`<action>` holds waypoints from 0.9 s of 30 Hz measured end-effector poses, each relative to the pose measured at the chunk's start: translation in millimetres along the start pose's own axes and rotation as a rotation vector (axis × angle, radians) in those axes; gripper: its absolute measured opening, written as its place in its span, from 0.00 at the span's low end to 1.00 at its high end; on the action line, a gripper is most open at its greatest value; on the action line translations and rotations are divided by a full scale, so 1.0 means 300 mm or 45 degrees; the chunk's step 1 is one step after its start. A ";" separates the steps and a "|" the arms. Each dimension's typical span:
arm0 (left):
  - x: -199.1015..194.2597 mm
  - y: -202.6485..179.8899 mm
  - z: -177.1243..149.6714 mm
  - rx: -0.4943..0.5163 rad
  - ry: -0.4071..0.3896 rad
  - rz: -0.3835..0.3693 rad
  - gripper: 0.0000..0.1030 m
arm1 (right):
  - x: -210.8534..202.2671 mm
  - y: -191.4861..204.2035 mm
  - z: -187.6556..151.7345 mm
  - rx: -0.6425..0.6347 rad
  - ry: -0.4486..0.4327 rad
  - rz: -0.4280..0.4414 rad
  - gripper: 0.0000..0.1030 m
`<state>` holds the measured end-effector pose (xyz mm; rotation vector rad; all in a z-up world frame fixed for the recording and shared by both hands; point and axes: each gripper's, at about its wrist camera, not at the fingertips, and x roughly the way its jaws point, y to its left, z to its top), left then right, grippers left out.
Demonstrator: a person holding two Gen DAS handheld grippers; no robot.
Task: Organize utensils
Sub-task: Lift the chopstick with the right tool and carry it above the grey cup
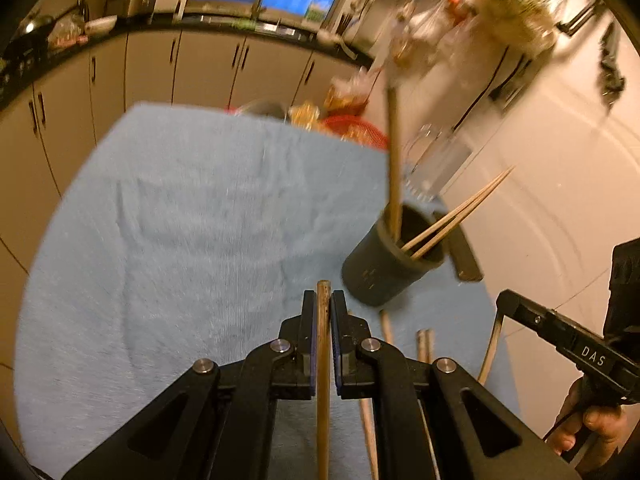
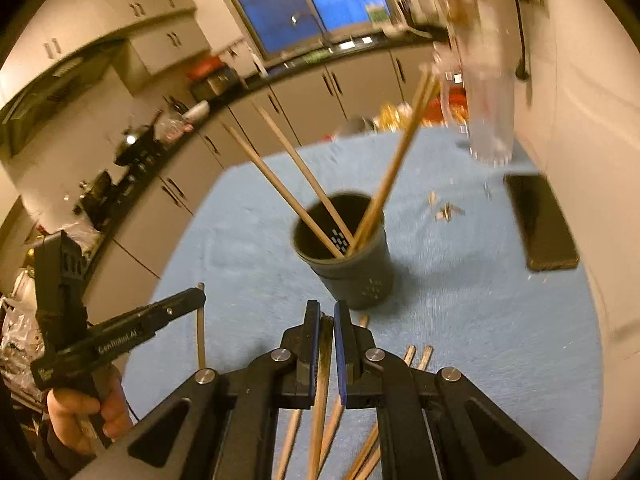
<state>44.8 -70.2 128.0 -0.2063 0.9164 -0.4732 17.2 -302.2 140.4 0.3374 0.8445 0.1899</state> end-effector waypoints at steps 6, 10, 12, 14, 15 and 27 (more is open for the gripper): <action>-0.164 -0.053 0.037 0.041 -0.139 -0.030 0.06 | -0.190 0.064 0.011 -0.074 -0.128 0.037 0.07; -0.220 -0.082 0.047 0.065 -0.197 -0.043 0.06 | -0.269 0.088 0.016 -0.113 -0.183 0.047 0.07; -0.250 -0.100 0.048 0.075 -0.222 -0.048 0.06 | -0.302 0.097 0.020 -0.131 -0.210 0.041 0.07; -0.271 -0.112 0.056 0.083 -0.241 -0.048 0.06 | -0.326 0.101 0.028 -0.140 -0.233 0.037 0.07; -0.277 -0.120 0.055 0.087 -0.246 -0.049 0.06 | -0.334 0.103 0.032 -0.146 -0.238 0.034 0.07; -0.379 -0.195 0.144 0.141 -0.354 -0.059 0.06 | -0.463 0.160 0.121 -0.215 -0.363 0.002 0.07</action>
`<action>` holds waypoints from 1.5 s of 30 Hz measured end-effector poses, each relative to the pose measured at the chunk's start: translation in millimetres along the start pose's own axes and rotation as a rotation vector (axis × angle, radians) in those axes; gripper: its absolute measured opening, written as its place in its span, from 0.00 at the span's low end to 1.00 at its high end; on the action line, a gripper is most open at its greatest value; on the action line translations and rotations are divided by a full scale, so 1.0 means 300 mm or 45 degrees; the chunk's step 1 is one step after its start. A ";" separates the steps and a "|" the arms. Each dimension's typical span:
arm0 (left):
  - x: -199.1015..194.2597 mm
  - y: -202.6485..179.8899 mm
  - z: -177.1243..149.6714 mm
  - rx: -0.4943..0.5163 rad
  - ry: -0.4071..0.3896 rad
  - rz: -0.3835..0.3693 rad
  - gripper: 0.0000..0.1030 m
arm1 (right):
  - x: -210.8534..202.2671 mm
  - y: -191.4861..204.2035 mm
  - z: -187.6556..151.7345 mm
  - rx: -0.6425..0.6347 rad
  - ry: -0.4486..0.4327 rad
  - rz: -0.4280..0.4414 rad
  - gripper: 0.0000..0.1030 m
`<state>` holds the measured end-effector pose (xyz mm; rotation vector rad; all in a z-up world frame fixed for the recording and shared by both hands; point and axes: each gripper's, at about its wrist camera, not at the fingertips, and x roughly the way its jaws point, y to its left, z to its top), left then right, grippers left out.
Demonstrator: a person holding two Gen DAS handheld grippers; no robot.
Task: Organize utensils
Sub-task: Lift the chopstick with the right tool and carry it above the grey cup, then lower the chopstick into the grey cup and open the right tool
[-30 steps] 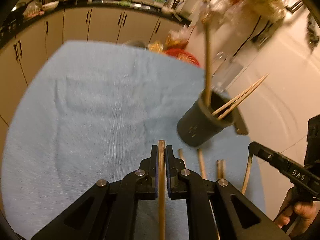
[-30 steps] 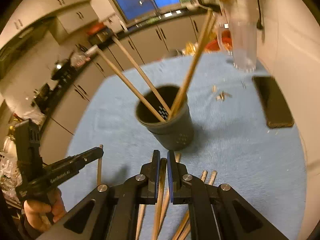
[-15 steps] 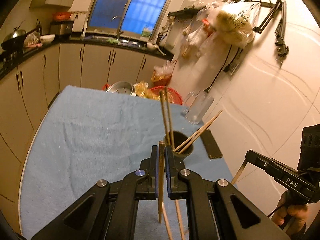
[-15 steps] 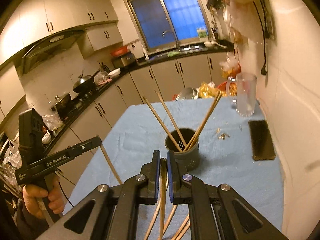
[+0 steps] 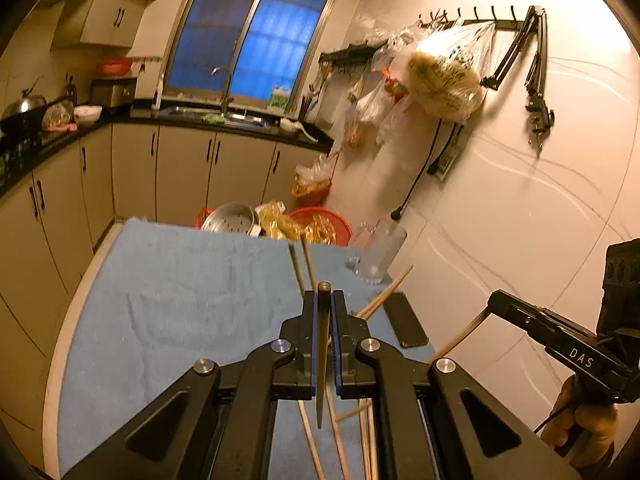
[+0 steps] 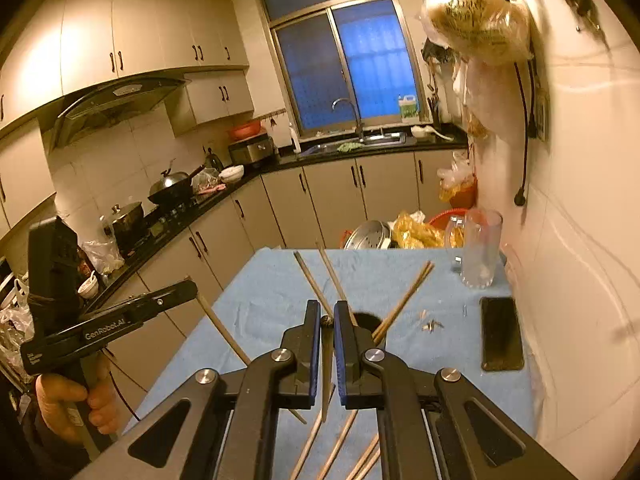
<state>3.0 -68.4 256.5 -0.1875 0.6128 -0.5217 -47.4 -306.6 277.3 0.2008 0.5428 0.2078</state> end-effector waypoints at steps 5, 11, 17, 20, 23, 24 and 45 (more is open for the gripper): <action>-0.021 -0.029 0.078 0.016 -0.061 0.003 0.06 | -0.021 0.012 0.068 -0.013 -0.049 -0.022 0.07; -0.022 -0.070 0.172 0.046 -0.136 0.019 0.06 | -0.034 0.018 0.161 -0.025 -0.113 -0.058 0.07; 0.018 -0.087 0.229 0.030 -0.201 0.028 0.06 | -0.022 0.016 0.225 -0.026 -0.179 -0.093 0.07; 0.056 -0.090 0.235 0.021 -0.224 0.031 0.06 | -0.007 0.012 0.240 -0.024 -0.216 -0.111 0.07; 0.105 -0.097 0.230 0.034 -0.229 0.042 0.06 | 0.016 0.010 0.245 -0.041 -0.259 -0.150 0.07; 0.116 -0.100 0.228 0.036 -0.231 0.045 0.06 | 0.023 0.008 0.246 -0.046 -0.267 -0.158 0.07; 0.321 -0.036 0.162 0.045 -0.164 0.091 0.06 | 0.273 -0.022 0.209 -0.091 -0.270 -0.173 0.07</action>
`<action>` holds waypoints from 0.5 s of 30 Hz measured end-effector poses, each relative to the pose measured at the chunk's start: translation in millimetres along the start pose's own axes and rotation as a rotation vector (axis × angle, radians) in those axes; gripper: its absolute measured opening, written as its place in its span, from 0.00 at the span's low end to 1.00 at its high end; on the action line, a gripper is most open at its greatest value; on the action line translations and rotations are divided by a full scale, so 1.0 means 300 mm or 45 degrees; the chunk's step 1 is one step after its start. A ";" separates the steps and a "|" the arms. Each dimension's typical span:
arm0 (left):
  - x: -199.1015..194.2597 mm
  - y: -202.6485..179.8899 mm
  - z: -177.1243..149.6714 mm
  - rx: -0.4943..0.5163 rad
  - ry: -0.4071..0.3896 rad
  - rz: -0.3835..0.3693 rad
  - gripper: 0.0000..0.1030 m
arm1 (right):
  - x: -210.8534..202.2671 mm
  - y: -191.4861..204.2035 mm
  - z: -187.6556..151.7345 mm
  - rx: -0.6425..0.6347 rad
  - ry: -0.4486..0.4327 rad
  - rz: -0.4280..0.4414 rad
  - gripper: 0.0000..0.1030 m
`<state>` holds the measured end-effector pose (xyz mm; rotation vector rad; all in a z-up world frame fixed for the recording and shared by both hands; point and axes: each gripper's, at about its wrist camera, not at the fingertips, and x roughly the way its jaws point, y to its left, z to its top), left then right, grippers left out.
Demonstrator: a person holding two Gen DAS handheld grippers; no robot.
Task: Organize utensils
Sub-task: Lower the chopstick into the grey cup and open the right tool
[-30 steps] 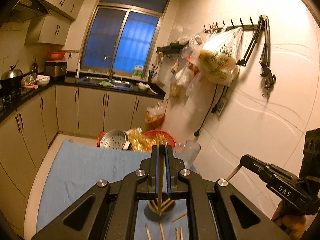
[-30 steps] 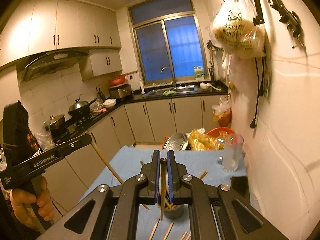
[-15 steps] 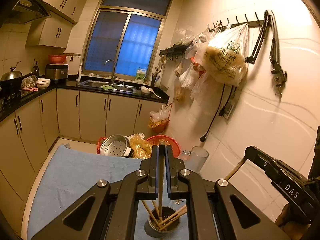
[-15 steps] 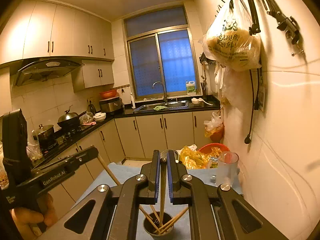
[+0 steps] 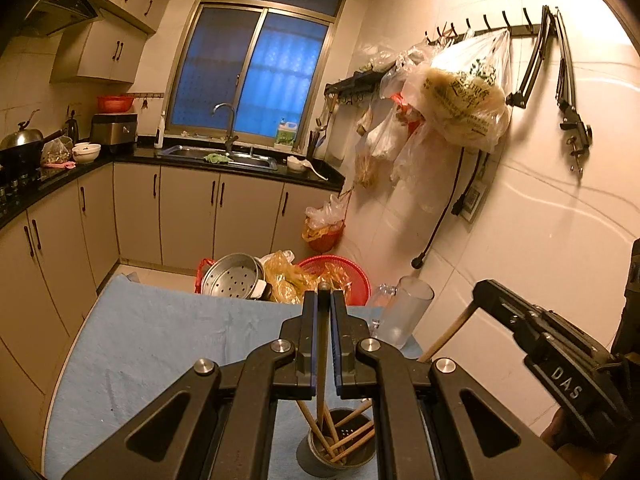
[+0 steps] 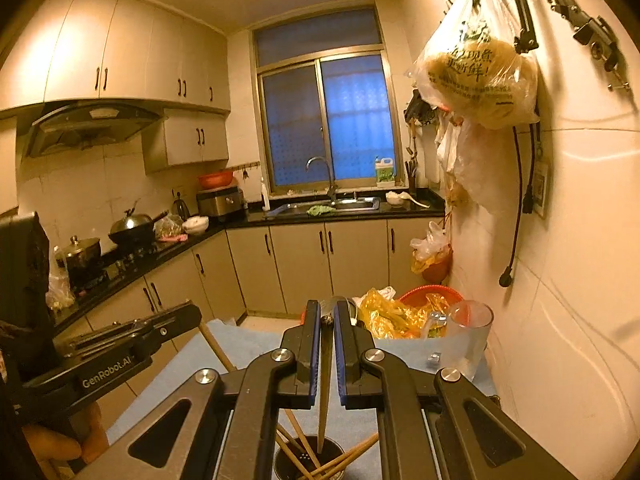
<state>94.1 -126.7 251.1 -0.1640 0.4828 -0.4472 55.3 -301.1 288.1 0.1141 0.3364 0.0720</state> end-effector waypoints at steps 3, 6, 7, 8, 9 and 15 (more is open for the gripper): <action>0.020 0.002 -0.023 0.002 0.025 0.003 0.06 | 0.033 0.003 -0.024 -0.005 0.032 0.005 0.07; 0.035 0.005 -0.046 0.001 0.051 0.009 0.06 | 0.061 0.002 -0.057 0.001 0.075 0.009 0.07; 0.038 0.006 -0.053 0.002 0.059 0.012 0.06 | 0.070 0.001 -0.065 0.003 0.088 0.010 0.07; 0.043 0.007 -0.060 0.003 0.069 0.018 0.06 | 0.074 -0.002 -0.071 0.006 0.095 0.010 0.07; 0.047 0.008 -0.065 0.004 0.076 0.022 0.06 | 0.080 -0.007 -0.080 0.014 0.106 0.010 0.08; 0.056 0.024 -0.098 -0.025 0.112 0.029 0.06 | 0.095 -0.044 -0.113 0.067 0.151 -0.011 0.13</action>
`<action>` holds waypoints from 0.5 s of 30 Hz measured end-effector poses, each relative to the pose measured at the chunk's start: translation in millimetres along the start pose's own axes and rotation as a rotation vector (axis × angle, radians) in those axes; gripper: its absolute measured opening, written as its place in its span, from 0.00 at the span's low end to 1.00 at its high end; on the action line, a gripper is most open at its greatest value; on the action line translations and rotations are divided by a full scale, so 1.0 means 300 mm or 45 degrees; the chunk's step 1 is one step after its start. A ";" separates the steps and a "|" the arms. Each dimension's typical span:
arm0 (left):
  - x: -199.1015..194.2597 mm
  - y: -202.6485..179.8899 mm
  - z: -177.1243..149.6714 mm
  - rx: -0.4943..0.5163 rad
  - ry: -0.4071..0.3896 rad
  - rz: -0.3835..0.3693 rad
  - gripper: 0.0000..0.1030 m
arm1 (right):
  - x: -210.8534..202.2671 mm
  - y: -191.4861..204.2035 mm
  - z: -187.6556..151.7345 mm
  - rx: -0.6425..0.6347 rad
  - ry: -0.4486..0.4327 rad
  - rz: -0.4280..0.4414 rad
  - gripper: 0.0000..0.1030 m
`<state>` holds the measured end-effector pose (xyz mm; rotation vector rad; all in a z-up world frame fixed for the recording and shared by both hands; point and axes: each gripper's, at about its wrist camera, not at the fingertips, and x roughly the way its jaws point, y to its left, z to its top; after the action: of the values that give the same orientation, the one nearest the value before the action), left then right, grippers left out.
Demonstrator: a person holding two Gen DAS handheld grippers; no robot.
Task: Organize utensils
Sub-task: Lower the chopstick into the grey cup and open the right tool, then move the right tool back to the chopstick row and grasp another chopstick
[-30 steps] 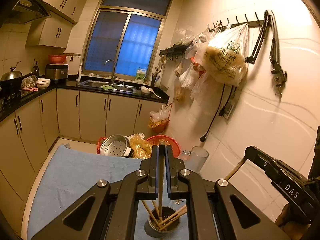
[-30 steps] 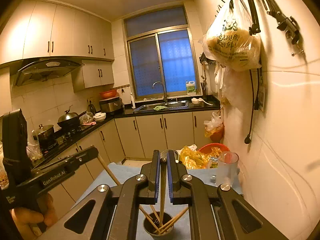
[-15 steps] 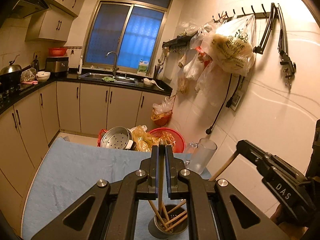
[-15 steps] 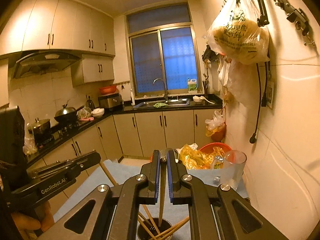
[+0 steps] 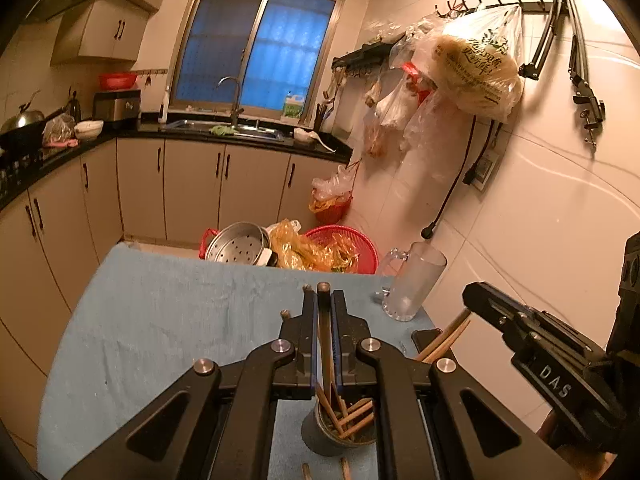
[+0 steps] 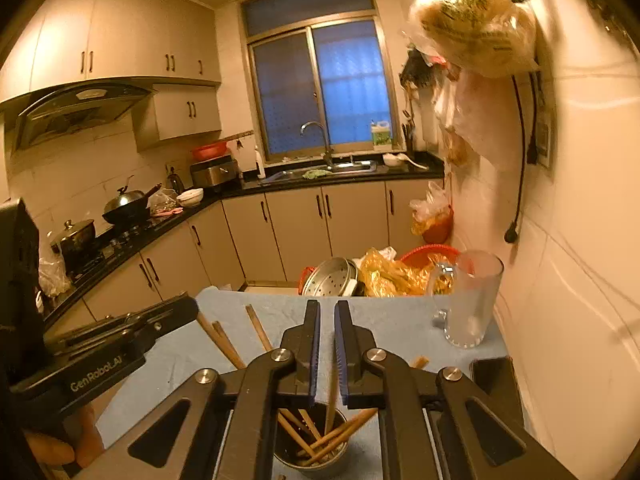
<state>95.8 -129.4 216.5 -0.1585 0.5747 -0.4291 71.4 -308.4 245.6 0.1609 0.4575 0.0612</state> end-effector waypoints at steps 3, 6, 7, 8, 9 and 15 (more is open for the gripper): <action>-0.014 0.015 -0.016 -0.030 -0.008 0.002 0.07 | -0.015 -0.017 -0.005 0.025 -0.003 -0.020 0.30; -0.029 0.030 -0.030 -0.059 0.005 -0.002 0.18 | -0.051 -0.039 -0.014 0.052 -0.022 -0.027 0.41; -0.038 0.034 -0.036 -0.066 0.001 0.000 0.24 | -0.067 -0.046 -0.018 0.062 -0.030 -0.025 0.44; -0.049 0.037 -0.041 -0.070 -0.007 0.003 0.26 | -0.083 -0.053 -0.023 0.071 -0.037 -0.020 0.47; -0.069 0.041 -0.051 -0.074 -0.022 0.008 0.28 | -0.106 -0.063 -0.031 0.083 -0.047 -0.016 0.47; -0.169 0.072 -0.127 -0.109 -0.037 0.034 0.61 | -0.215 -0.104 -0.109 0.149 -0.054 0.008 0.51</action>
<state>43.8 -88.8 204.1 -0.2382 0.5666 -0.3756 -0.3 -340.7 239.6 0.2780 0.4188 0.0371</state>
